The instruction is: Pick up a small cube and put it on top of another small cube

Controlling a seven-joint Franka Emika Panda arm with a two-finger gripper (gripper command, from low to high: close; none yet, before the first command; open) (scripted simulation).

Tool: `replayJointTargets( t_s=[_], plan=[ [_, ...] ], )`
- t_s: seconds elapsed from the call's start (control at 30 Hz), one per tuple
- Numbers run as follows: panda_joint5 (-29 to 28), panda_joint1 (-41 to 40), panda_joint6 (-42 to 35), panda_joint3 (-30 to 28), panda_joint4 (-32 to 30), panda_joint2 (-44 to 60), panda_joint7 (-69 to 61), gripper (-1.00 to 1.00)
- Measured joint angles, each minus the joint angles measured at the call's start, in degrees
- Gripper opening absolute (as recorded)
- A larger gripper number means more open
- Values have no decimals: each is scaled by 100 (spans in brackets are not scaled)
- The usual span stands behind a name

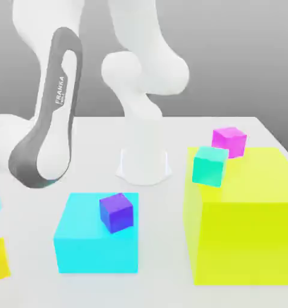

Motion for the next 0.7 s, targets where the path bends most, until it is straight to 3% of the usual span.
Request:
replayJointTargets(
  t_s=[0.23, 0.7],
  plan=[
    [-274, 911, -1073, 693, -371, -1469, -1026, -100],
    [-89, 2768, -3252, 1569, -1105, -4394, -3643, -100]
  ],
)
